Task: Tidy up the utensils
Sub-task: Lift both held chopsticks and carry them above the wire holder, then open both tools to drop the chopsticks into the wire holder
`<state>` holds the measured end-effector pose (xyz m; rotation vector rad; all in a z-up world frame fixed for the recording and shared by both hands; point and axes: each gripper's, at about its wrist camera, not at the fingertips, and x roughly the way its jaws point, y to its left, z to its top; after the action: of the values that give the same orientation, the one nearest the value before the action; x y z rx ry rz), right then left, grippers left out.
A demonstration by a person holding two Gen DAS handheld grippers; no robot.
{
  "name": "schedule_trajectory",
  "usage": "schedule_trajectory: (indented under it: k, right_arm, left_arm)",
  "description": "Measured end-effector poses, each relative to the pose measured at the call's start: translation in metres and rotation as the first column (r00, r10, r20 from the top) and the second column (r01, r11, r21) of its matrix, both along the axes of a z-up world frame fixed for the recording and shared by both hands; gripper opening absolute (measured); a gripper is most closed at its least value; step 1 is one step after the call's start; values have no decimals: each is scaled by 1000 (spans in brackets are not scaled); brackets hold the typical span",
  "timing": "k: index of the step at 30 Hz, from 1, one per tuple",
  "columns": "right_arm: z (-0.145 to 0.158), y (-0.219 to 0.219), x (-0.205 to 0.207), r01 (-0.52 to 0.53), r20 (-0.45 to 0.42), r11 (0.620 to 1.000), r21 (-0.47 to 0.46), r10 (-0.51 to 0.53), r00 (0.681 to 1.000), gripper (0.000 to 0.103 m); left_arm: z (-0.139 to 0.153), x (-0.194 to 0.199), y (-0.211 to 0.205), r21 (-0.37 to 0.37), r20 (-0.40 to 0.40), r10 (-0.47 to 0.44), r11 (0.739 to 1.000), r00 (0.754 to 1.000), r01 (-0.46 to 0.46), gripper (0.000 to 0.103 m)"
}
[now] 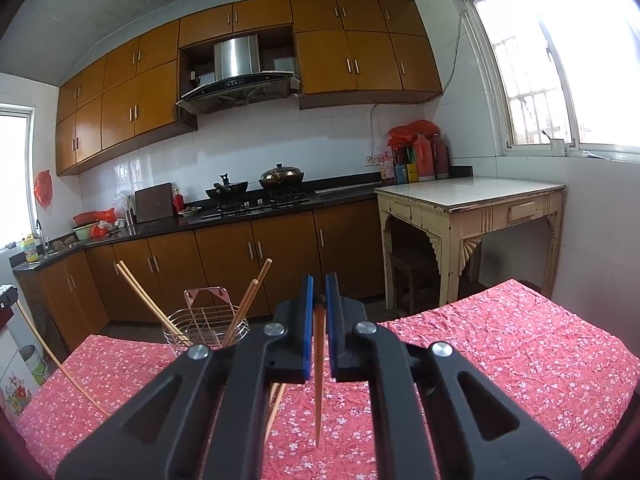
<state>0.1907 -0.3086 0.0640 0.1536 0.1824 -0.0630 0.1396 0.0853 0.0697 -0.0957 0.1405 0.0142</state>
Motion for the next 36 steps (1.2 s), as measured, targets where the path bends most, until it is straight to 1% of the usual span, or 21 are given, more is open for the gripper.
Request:
schedule_trajectory:
  k: [5, 10, 12, 17, 19, 21, 24, 29, 33, 36]
  right_arm:
    - [4, 3, -2, -20, 6, 1000, 9, 20, 1000, 7]
    - [21, 8, 2, -92, 21, 994, 61, 91, 996, 7]
    - [36, 12, 3, -132, 48, 988, 82, 129, 991, 7]
    - [76, 24, 5, -212, 137, 971, 109, 197, 971, 7]
    - [94, 31, 12, -223, 179, 969, 107, 202, 963, 7]
    - [105, 38, 19, -225, 203, 969, 103, 201, 958, 7]
    - [117, 50, 39, -212, 241, 974, 82, 187, 952, 7]
    - [120, 68, 77, -190, 284, 981, 47, 170, 944, 7]
    - [118, 78, 107, -185, 308, 982, 36, 165, 937, 7]
    - [107, 86, 128, -166, 313, 986, 15, 153, 937, 7]
  left_arm:
    - [1, -1, -1, -9, 3, -9, 1000, 1000, 9, 7]
    - [15, 4, -4, -28, 14, -31, 999, 999, 31, 7]
    - [25, 5, -6, -36, 28, -45, 998, 999, 46, 7]
    - [69, 14, -22, -48, 107, -88, 994, 990, 94, 7]
    - [84, 20, -29, -52, 135, -103, 992, 985, 111, 7]
    - [98, 30, -38, -66, 161, -101, 991, 982, 113, 7]
    - [110, 51, -48, -96, 176, -96, 989, 980, 115, 7]
    - [110, 84, -67, -87, 189, -66, 993, 980, 83, 7]
    - [98, 109, -79, -76, 182, -53, 995, 982, 68, 7]
    - [85, 130, -87, -73, 164, -46, 996, 985, 58, 7]
